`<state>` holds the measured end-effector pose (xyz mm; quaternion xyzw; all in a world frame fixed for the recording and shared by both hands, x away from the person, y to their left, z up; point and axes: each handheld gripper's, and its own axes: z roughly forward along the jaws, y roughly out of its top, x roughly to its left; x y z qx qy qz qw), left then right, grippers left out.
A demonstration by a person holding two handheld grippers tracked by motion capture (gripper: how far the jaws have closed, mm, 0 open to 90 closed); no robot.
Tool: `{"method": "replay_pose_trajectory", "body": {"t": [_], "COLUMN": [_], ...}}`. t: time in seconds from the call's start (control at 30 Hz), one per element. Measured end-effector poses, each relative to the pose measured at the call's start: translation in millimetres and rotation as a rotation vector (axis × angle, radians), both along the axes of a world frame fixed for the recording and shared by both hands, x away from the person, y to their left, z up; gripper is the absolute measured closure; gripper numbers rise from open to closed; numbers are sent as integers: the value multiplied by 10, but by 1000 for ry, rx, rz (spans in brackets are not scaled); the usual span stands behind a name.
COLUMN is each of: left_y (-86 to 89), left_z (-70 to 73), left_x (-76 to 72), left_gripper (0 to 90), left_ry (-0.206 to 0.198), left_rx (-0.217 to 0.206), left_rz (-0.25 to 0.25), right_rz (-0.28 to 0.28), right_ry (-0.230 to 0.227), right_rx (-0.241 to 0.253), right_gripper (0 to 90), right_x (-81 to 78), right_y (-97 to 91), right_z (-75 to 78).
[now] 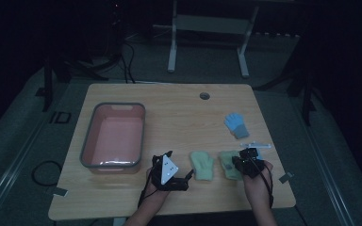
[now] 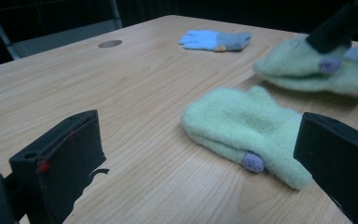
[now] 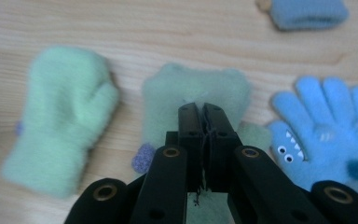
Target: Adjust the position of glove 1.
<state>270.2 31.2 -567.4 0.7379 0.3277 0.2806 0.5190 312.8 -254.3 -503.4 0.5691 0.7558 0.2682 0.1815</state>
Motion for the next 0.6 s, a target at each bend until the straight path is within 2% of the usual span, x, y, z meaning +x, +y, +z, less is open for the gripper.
{"method": "replay_pose_trajectory", "body": {"t": [0.13,0.2,0.27,0.37,0.4,0.53,0.6], "left_y": [-2,-2,-7,-7,-8,-12,-15], "left_z": [0,0,-1,-1,-1,-1,-1], "left_x": [0,-2,-3,-3,-2,-3,-4], "left_gripper": [16,15,15,15,16,15,16], "left_ry": [0,-1,-1,-1,0,-3,-4], "left_rx": [1,1,3,3,3,4,6], "left_rz": [0,-3,-2,-3,-4,-7,-7], "right_rz": [-24,-24,-23,-18,-2,31,86], "right_ry": [18,24,39,33,29,1,0], "right_rx": [13,-1,9,15,7,-4,-14], "right_gripper": [857,837,823,800,754,715,698], "right_x": [18,32,46,43,40,23,25], "right_y": [-17,-12,-21,-34,-34,-30,-48], "right_z": [-153,-228,-292,-295,-282,-262,-250]}}
